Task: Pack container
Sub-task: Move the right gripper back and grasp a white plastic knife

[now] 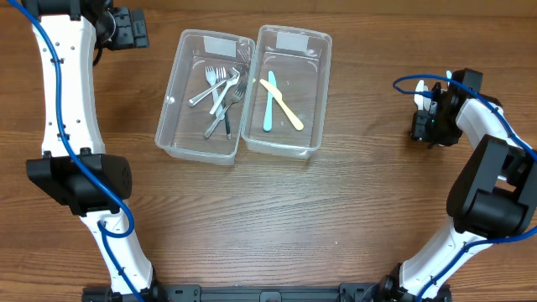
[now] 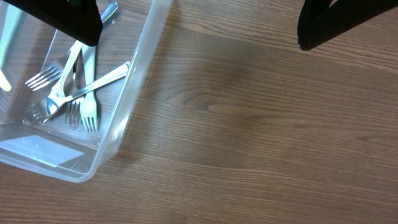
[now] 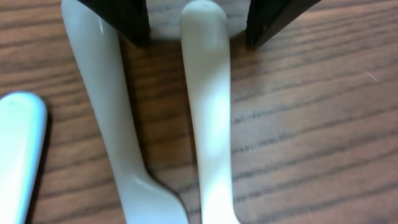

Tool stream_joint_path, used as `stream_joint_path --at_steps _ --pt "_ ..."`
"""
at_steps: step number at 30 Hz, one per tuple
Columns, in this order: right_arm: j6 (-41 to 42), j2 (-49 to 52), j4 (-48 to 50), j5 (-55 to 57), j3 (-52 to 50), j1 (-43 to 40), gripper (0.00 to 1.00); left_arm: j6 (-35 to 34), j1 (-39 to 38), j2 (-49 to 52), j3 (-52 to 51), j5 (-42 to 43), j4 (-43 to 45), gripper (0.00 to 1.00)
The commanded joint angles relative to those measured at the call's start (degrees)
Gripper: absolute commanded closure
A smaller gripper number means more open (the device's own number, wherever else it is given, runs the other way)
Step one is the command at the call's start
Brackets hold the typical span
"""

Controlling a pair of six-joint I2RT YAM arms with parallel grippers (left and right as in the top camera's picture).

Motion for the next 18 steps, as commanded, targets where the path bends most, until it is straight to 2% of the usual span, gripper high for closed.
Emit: stream_joint_path --at_steps 1,4,6,10,18 --pt "-0.3 1.4 1.0 -2.4 1.5 -0.3 0.48 -1.2 0.5 0.0 0.5 -0.3 0.2 0.0" --pt "-0.1 1.5 1.7 -2.4 1.5 -0.3 0.49 -1.2 0.5 0.0 0.5 -0.3 0.2 0.0" --pt "1.1 1.7 2.3 -2.4 1.5 -0.3 0.55 -1.2 0.5 0.0 0.5 -0.3 0.2 0.0" --pt "1.4 2.6 1.9 -2.3 1.5 -0.3 0.58 -1.2 0.5 0.0 0.5 -0.3 0.2 0.0" --pt "1.4 3.0 -0.1 -2.1 1.5 -0.3 0.73 -1.2 0.5 0.0 0.5 -0.3 0.2 0.0"
